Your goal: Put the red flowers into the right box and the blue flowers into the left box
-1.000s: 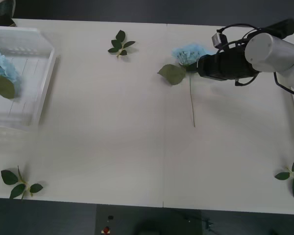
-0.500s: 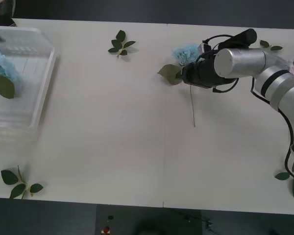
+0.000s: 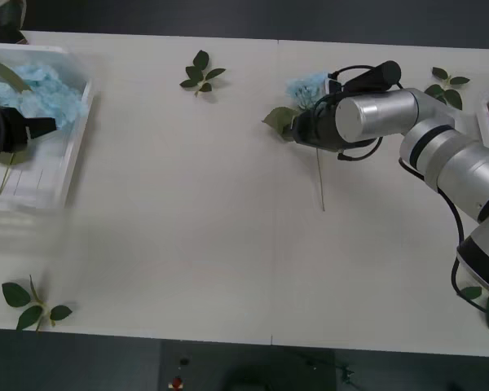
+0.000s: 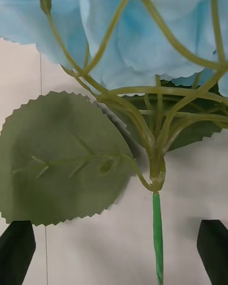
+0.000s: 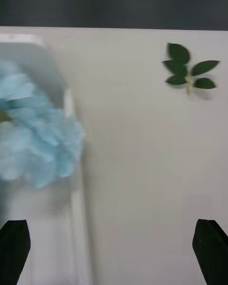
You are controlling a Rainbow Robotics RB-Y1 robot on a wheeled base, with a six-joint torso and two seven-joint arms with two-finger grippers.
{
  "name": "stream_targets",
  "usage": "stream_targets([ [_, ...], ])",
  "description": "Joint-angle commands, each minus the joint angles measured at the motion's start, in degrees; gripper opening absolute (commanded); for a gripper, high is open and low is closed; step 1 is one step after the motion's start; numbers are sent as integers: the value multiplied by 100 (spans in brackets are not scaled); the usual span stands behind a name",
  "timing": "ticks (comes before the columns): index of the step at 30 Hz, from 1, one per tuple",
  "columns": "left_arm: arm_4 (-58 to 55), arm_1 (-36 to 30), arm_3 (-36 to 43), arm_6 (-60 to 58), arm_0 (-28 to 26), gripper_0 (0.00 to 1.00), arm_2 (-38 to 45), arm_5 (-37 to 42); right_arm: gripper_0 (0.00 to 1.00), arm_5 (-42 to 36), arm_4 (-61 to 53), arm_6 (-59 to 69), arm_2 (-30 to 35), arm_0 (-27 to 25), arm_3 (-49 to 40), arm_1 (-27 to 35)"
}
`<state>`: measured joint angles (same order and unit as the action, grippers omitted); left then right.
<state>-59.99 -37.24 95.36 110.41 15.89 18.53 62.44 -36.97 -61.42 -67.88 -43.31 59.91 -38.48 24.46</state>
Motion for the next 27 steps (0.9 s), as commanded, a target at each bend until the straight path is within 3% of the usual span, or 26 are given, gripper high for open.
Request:
stream_targets([
  [1, -487, 147, 71, 280, 485, 100, -341, -48, 40, 58, 86, 213, -2, 205, 42, -82],
  [2, -593, 234, 71, 297, 547, 100, -490, -57, 7, 58, 95, 222, -2, 205, 42, -91],
  [3, -681, 305, 71, 315, 582, 100, -578, -57, 0, 67, 95, 222, -2, 205, 42, -99],
  [8, -1226, 472, 79, 464, 696, 100, -1237, -347, 0, 85, 104, 213, -2, 214, 34, -99],
  [12, -1665, 445, 71, 1080, 705, 100, -1958, -979, 0, 102, 113, 196, -2, 223, 25, -99],
  [16, -2140, 481, 71, 1774, 705, 100, -2318, -1041, 0, 102, 104, 196, -2, 214, 16, -99],
  [23, -2931, 744, -17, 2855, 766, 100, -2345, 102, 0, 94, -90, 213, 42, 205, -107, -3],
  [27, -3555, 806, -298, 3716, 766, 100, -2283, 550, 0, -302, -907, 82, 209, 205, -634, 419],
])
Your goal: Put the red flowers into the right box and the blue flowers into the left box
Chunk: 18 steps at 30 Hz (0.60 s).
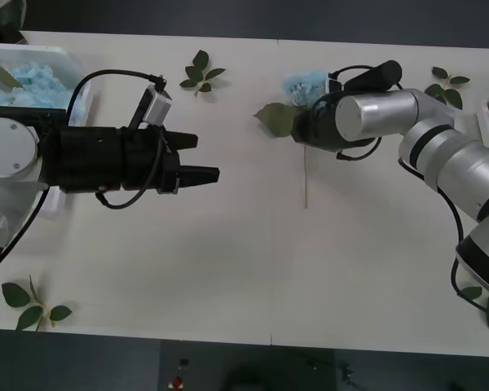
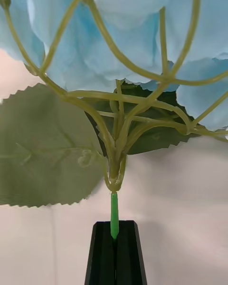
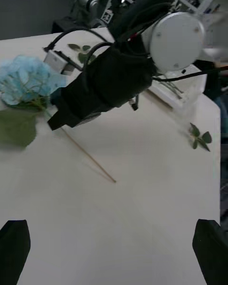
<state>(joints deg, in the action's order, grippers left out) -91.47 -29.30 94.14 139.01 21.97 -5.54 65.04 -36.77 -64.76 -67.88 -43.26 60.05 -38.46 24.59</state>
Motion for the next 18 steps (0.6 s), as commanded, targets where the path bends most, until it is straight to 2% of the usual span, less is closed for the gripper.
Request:
stream_targets([
  [1, -459, 65, -256, 1058, 159, 100, 184, 360, 0, -401, -766, 38, 222, 191, -733, 503],
  [3, -538, 337, -572, 1599, 159, 100, 571, 677, 0, -639, -1558, -376, 336, 183, -1014, 793],
  [8, -652, 715, -1240, 1599, 256, 100, 1195, 1204, 0, -1060, -2797, -1931, 916, -143, -1506, 1215],
  [11, -819, 724, -1416, 1599, 256, 100, 1151, 1222, 0, -1236, -3342, -3232, 1347, -494, -1919, 1417],
  [18, -986, 724, -1425, 1599, 256, 100, 967, 1019, 0, -1315, -4212, -5640, 1812, -1268, -2869, 1628],
])
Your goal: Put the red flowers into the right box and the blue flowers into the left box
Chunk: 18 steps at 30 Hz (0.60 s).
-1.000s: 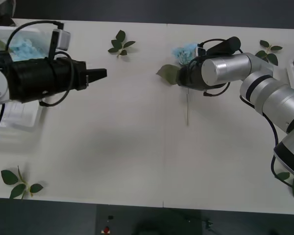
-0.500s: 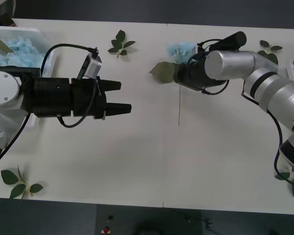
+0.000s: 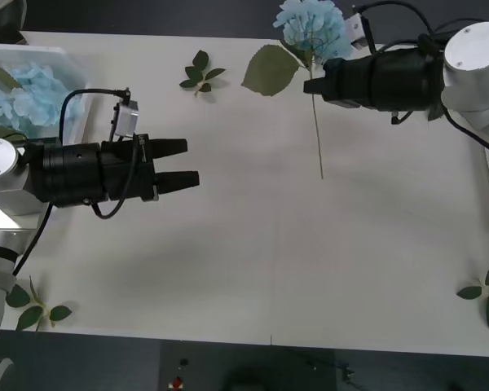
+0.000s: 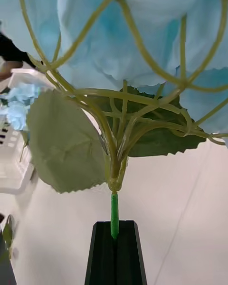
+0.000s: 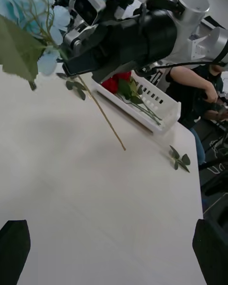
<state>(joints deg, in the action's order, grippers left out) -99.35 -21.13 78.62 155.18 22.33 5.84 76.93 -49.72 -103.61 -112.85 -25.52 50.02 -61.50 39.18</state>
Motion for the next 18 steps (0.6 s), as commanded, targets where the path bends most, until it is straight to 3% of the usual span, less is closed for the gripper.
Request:
stream_targets([
  [1, -243, -93, 127, -18, 219, 100, -215, -222, 0, -20, -379, -1292, 65, -317, -644, 186],
  [9, -480, 206, 127, -18, 246, 100, -672, -1005, 0, 77, -1363, -3173, 162, -1012, -1593, 353],
  [18, 65, 777, 136, -18, 254, 100, -654, -1303, 0, 297, -2374, -4114, 153, -1504, -2252, 432],
])
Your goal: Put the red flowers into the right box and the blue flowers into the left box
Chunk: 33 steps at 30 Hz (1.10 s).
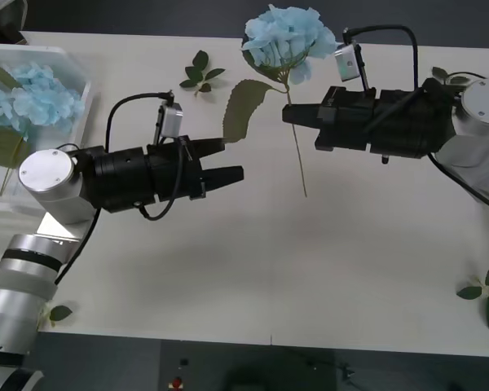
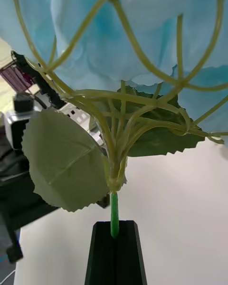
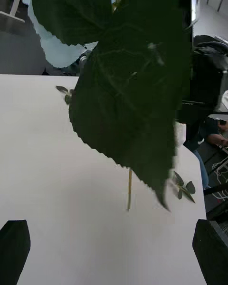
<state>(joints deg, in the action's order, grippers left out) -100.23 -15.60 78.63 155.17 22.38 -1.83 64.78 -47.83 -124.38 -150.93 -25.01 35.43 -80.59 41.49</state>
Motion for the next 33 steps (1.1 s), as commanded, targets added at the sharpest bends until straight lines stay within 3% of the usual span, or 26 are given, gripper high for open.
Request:
stream_targets([
  [1, 206, 303, 127, -17, 240, 100, 113, -106, 0, 142, -359, -306, 102, -89, -422, 192],
  [18, 470, 804, 127, -17, 64, 100, -142, -106, 0, 195, -632, -200, 32, -203, -800, 166],
  [19, 470, 804, 127, -17, 64, 91, -186, -106, 0, 178, -658, -183, 23, -203, -800, 166],
  [24, 470, 848, 127, -17, 64, 74, -291, -115, 0, 151, -676, -148, 14, -203, -800, 166],
  [33, 724, 1015, 127, -17, 179, 72, -397, -255, 0, 142, -702, -86, -12, -203, -800, 166],
])
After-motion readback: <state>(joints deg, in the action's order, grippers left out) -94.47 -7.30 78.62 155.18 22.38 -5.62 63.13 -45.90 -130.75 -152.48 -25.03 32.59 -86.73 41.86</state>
